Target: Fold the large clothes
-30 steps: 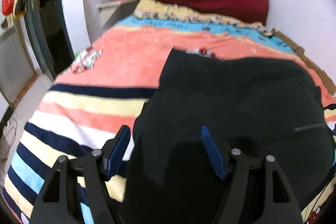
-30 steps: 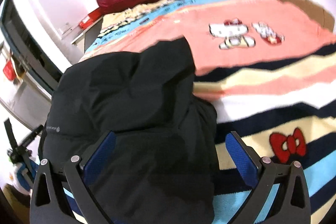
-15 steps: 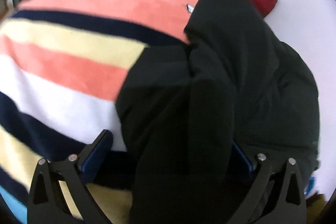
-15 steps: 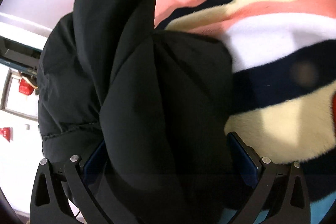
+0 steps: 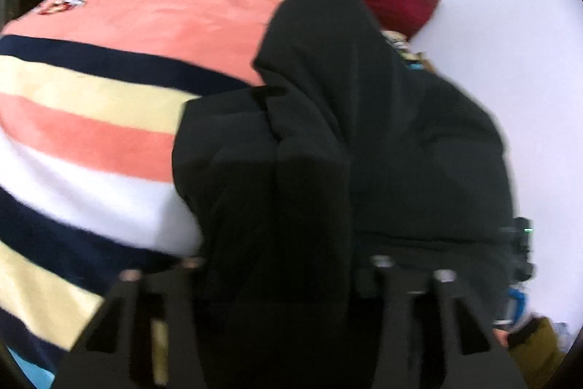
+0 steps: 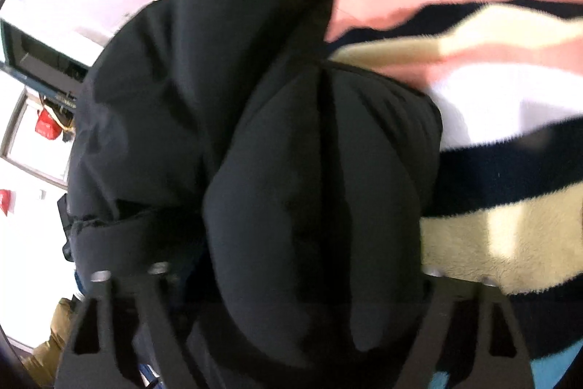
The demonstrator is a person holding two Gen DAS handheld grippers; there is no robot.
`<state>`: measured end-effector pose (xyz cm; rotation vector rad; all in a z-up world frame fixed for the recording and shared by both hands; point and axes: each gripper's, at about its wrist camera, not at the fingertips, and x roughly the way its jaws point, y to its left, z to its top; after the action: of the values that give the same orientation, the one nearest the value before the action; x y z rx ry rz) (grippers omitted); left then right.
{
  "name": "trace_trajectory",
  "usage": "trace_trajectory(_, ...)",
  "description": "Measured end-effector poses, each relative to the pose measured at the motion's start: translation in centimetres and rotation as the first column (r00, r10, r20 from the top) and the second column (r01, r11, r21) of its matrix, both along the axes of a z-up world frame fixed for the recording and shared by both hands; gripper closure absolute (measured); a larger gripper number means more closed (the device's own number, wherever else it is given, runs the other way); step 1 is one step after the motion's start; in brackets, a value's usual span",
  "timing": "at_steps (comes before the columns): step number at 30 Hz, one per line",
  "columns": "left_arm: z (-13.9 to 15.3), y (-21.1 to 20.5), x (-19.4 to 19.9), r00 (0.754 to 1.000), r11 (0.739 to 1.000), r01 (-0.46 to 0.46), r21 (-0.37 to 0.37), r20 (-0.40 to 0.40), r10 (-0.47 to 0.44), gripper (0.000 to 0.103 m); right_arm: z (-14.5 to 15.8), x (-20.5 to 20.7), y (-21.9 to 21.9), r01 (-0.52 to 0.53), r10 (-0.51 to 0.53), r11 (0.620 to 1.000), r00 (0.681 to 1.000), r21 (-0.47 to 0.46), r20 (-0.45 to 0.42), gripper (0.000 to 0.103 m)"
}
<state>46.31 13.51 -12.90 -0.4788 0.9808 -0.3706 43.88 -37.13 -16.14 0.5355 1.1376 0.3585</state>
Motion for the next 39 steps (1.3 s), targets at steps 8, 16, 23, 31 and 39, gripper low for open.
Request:
trace_trajectory(8,4.8,-0.9,-1.8,0.994,0.996,0.022,-0.084,0.106,-0.013,0.084,6.7,-1.2,3.6,-0.074,0.087,0.993,0.984,-0.089,0.155,0.079)
trace_trajectory(16,10.2,-0.1,-6.1,0.980,0.995,0.004,-0.102,0.198,0.016,0.084,14.5,-4.7,4.6,-0.090,0.130,0.986,0.944,-0.140,0.303,0.082)
trace_trajectory(23,7.3,0.6,-9.5,0.988,0.997,-0.016,-0.076,0.152,0.027,0.084,10.9,-6.4,3.4,-0.070,0.091,0.993,0.964,-0.094,0.248,0.082)
trace_trajectory(31,3.5,3.3,-10.7,0.996,0.996,-0.084,0.014,0.031,0.083,0.058,4.4,-8.0,1.2,0.039,-0.030,0.997,0.990,-0.066,0.138,0.061)
trace_trajectory(39,6.7,8.5,-13.0,0.977,0.978,-0.208,-0.008,0.046,0.208,0.052,7.2,-10.1,0.0,0.133,-0.095,0.970,0.978,-0.205,0.187,0.022)
